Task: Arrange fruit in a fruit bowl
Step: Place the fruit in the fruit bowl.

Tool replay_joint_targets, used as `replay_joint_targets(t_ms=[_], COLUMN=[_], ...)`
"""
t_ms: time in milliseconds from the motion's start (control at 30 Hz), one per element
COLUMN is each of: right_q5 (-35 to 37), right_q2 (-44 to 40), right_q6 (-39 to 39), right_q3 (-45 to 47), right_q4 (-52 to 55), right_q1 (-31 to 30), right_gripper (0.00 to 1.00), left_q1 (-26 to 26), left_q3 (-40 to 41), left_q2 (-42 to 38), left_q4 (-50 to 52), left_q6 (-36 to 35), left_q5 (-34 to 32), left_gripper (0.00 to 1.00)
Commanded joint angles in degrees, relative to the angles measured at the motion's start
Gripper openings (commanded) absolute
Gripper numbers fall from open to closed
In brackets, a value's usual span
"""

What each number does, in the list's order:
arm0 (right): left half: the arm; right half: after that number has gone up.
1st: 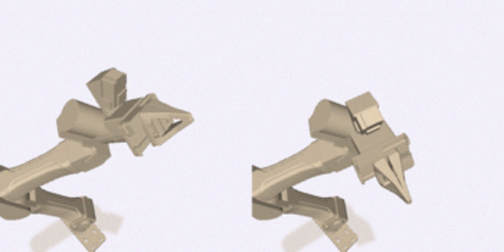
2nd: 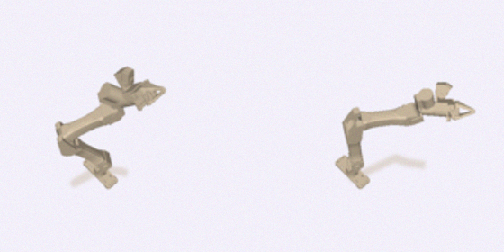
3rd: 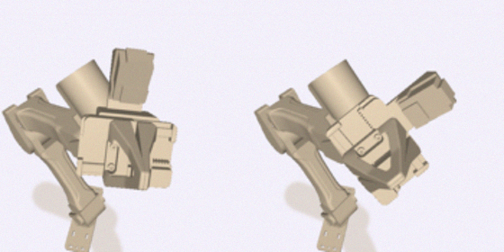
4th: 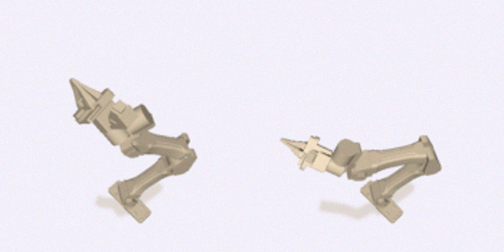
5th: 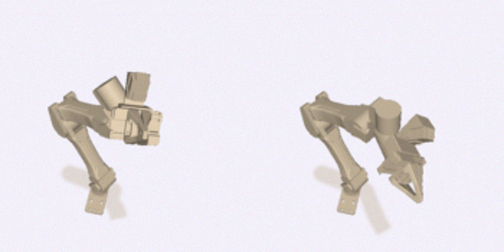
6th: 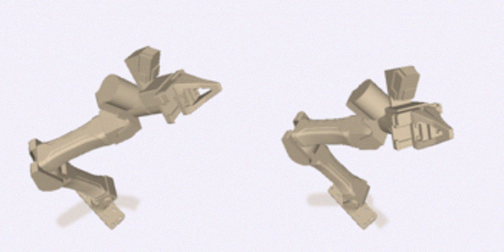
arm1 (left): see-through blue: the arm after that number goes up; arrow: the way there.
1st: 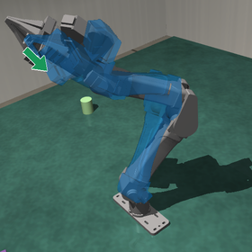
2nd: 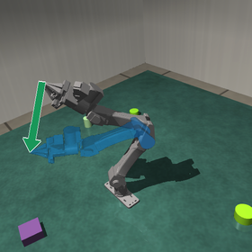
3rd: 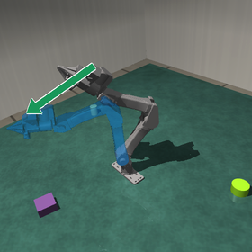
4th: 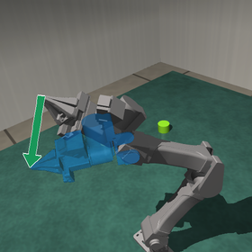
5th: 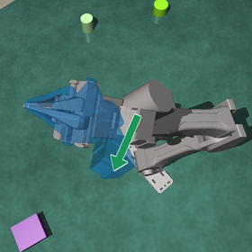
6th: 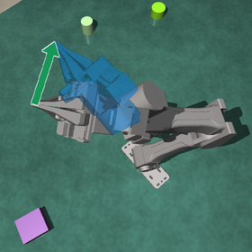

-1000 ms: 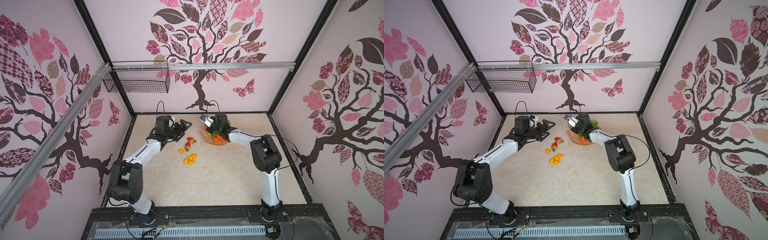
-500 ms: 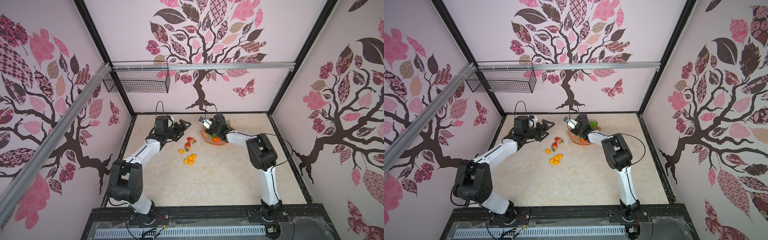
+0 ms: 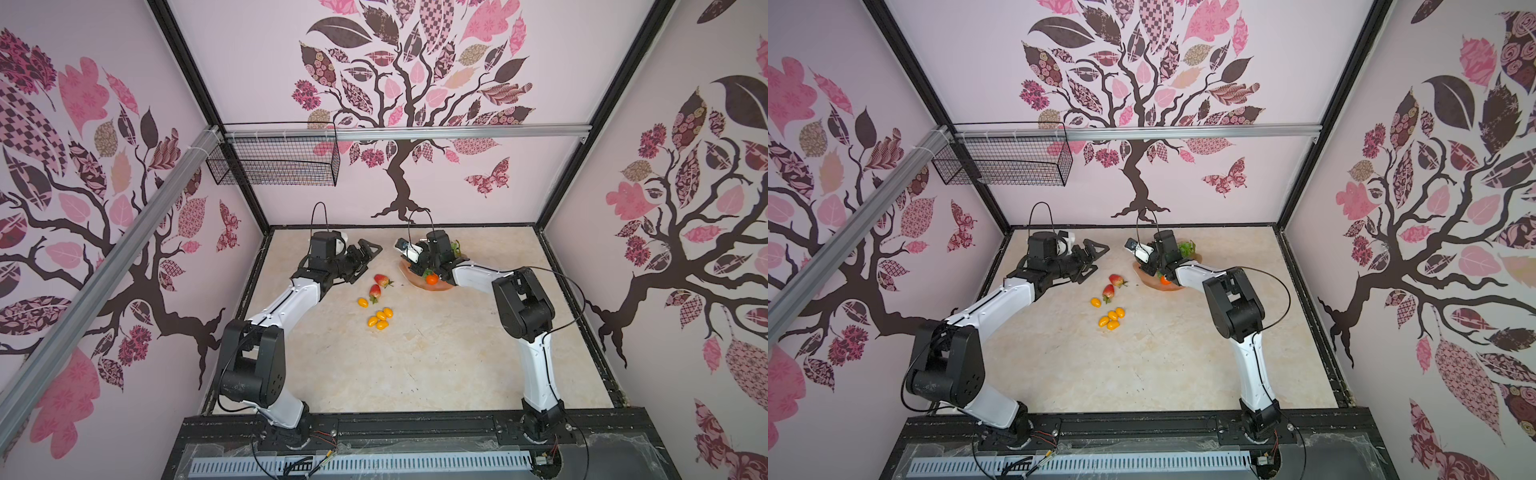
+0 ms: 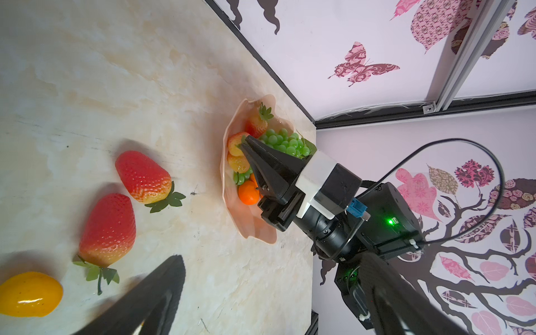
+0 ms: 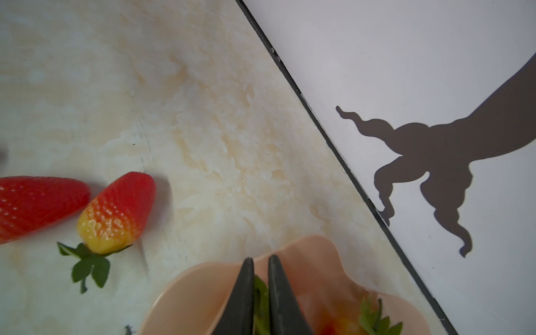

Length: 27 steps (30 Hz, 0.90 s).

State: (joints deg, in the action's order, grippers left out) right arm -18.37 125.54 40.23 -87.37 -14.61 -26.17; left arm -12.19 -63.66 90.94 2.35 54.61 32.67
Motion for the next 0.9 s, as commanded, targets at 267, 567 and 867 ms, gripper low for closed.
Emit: replay_joint_targets(t_ms=[267, 567, 867], right_q5=[-6.42, -2.82, 10.47], right_q2=[-9.27, -17.41, -24.30], right_q6=[-8.46, -20.80, -43.38], right_q3=[3.67, 10.36, 13.83], right_q4=[-0.90, -7.22, -1.99], right_q1=[0.07, 0.10, -1.91], right_gripper=[0.32, 0.40, 0.42], left_q1=[-1.03, -3.44, -3.46], left_q3=[-0.77, 0.44, 7.21], left_q2=[-5.26, -10.10, -18.48], left_q4=[8.07, 18.23, 22.60], left_q6=[-7.39, -13.75, -16.06], left_q5=[-1.03, -8.31, -13.97], left_gripper=[0.98, 0.98, 0.98])
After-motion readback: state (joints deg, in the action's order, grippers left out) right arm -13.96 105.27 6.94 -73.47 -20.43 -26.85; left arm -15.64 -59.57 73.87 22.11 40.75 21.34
